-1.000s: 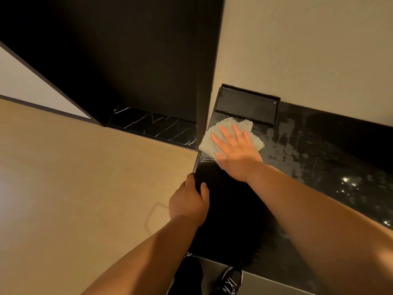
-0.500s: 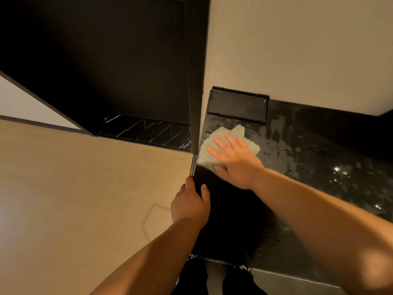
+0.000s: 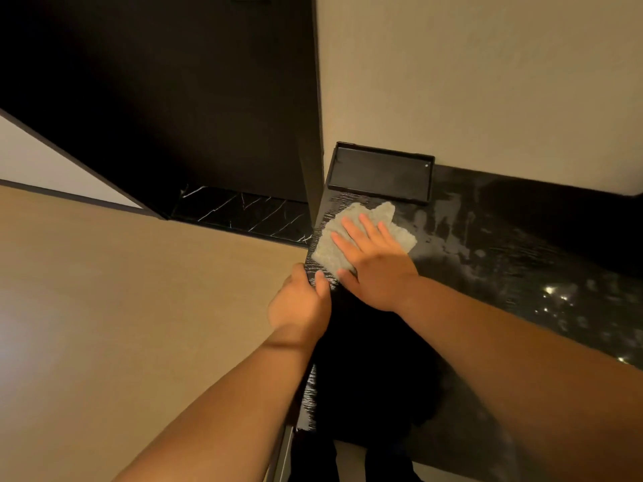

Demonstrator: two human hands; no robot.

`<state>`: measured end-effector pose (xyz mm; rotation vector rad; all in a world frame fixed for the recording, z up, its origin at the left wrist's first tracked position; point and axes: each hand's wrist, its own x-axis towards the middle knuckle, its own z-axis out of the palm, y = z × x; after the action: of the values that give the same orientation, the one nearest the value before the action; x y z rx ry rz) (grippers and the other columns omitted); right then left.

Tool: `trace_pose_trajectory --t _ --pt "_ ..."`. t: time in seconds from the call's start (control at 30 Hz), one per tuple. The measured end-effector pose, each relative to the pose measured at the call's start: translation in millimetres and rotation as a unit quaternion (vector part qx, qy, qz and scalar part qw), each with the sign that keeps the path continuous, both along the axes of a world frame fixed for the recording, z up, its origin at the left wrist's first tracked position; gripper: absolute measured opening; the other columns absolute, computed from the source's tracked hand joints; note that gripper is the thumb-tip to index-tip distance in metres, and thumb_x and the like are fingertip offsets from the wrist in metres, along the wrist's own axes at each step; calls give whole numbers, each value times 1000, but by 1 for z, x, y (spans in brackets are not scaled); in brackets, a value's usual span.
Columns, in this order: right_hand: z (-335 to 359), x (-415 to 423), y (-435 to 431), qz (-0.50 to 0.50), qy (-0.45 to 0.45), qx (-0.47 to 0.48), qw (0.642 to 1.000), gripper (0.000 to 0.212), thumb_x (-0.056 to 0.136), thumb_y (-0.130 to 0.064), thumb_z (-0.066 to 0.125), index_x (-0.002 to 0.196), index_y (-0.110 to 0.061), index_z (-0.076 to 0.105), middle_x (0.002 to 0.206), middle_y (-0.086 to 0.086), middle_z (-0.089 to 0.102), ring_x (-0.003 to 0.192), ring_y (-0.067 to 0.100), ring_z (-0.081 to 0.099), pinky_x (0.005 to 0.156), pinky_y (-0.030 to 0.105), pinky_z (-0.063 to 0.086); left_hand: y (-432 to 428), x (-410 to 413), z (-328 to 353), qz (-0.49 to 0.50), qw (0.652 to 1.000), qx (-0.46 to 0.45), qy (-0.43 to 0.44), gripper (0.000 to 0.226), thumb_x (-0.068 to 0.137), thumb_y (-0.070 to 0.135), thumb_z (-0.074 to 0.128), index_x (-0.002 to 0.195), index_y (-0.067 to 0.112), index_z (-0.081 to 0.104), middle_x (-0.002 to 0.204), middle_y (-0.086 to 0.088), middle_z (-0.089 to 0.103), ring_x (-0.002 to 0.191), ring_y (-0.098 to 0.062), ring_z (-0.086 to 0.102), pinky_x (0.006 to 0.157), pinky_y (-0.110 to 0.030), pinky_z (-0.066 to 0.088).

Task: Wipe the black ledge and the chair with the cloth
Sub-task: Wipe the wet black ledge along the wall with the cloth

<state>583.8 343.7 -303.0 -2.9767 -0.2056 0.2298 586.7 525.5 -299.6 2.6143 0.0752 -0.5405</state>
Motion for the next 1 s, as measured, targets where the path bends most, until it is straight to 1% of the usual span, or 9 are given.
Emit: trace_pose_trajectory --t 0.07,0.13,0.2,0.3,0.37,0.53,0.67,0.83,1.0 --pt "-1 26 -2 28 12 13 999 74 96 -56 38 162 -26 24 171 5 13 158 30 2 128 49 2 -8 5 -5 -7 999 26 -23 37 103 52 37 117 20 48 108 -11 68 95 -37 66 77 -43 51" --pt "-4 54 -5 60 27 24 998 77 94 -58 27 163 -25 19 172 4 5 158 27 -5 128 45 -5 -10 4 -12 -12 997 66 -40 42 102 53 37 124 19 48 109 -11 68 94 -38 67 70 -41 45" --pt "-5 68 -6 89 19 23 996 77 94 -58 26 163 -23 21 172 5 7 158 27 -2 128 46 -1 -8 4 -16 -16 995 84 -42 47 101 56 34 128 19 47 108 -10 68 92 -37 67 69 -41 45" --pt "-3 58 -8 76 -18 40 996 72 95 -53 41 159 -19 35 169 7 23 157 29 13 128 49 11 -7 5 -16 -25 996 77 -36 49 101 58 30 128 21 46 108 -8 67 92 -35 66 73 -41 50" --pt "-1 39 -14 63 -35 39 997 71 95 -52 46 157 -18 38 166 8 28 155 31 18 127 49 16 -6 6 -14 -23 997 73 -29 50 101 60 31 130 22 46 109 -8 67 92 -34 66 74 -40 50" --pt "-3 26 -16 18 -40 10 999 73 95 -52 38 158 -14 34 167 13 24 155 35 16 126 51 14 -7 8 -12 -18 998 66 -10 41 101 59 34 123 25 45 103 -4 66 88 -31 65 78 -40 53" --pt "-3 63 6 12 -24 38 999 74 92 -52 46 154 -13 42 164 17 31 148 39 28 123 54 20 -8 7 -10 -16 997 78 -14 44 101 58 35 128 25 44 105 -4 66 90 -31 65 73 -36 47" --pt "-6 52 3 -4 -49 68 997 73 93 -48 48 154 -9 42 164 15 32 151 36 27 125 50 19 -8 6 -9 -18 996 81 -14 44 102 58 33 128 24 45 105 -3 67 91 -29 65 75 -37 48" --pt "-5 30 4 -47 -18 34 998 80 92 -52 40 158 -10 32 167 13 22 155 33 15 126 49 16 -7 6 -10 -15 997 75 -12 43 100 58 32 125 25 45 100 -2 66 89 -28 65 80 -39 53"
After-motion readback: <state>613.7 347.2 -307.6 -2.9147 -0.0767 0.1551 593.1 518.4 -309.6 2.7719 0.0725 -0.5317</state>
